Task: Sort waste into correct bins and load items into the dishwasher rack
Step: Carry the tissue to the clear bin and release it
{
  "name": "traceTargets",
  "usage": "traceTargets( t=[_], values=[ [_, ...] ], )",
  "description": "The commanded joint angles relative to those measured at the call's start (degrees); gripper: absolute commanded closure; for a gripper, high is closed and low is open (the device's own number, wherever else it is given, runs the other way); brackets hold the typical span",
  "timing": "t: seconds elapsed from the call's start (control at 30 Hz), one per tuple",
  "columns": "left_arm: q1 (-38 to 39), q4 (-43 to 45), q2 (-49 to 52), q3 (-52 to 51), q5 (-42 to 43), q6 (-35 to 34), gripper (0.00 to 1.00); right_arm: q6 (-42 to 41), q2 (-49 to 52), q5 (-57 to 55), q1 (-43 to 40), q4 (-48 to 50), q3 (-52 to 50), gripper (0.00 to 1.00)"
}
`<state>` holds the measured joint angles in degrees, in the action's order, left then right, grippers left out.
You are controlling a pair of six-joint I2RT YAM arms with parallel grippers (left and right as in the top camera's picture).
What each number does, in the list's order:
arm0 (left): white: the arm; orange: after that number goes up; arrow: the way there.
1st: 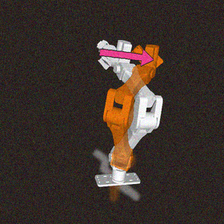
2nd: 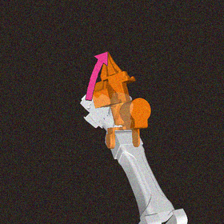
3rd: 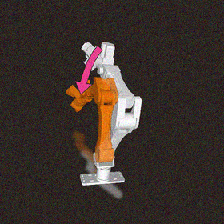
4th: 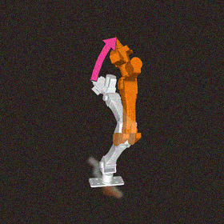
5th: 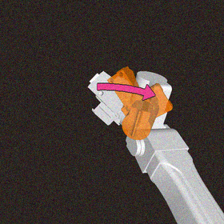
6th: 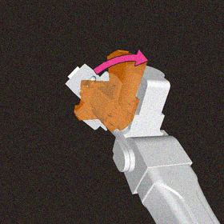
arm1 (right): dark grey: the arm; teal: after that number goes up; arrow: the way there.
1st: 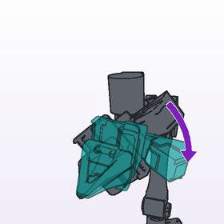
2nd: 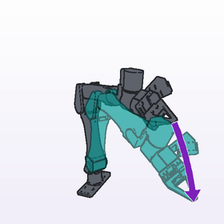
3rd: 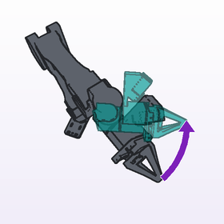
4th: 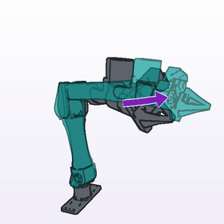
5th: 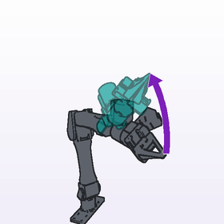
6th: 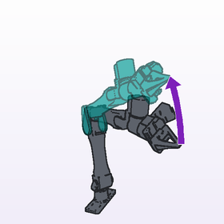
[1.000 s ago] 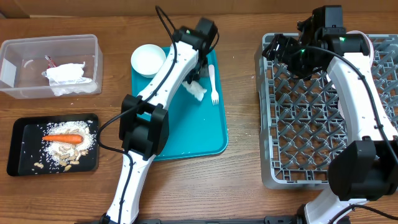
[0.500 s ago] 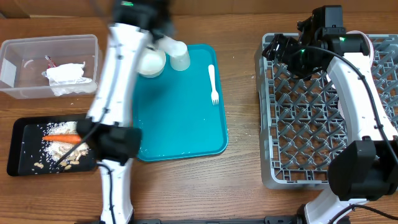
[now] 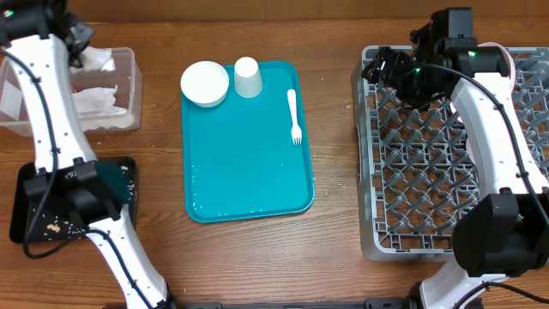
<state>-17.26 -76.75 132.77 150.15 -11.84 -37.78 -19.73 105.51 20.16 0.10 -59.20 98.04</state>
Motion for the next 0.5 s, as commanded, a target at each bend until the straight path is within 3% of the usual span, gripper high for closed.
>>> traceTargets(
  t=[0.0,0.27,0.47],
  values=[
    [-2.2,-0.6,3.0,0.3,0.8,-0.7,0.00,-0.3,-0.8,0.3,-0.2,0.2,0.9,0.00],
    [-3.5,-2.8,2.4,0.4,3.3,3.1,0.00,-0.3,-0.8,0.3,-0.2,0.2,0.9,0.00],
    [-1.7,-4.0,0.9,0.5,21.6,9.8,0.00,-0.3,-0.8,0.3,-0.2,0.2,0.9,0.00]
  ],
)
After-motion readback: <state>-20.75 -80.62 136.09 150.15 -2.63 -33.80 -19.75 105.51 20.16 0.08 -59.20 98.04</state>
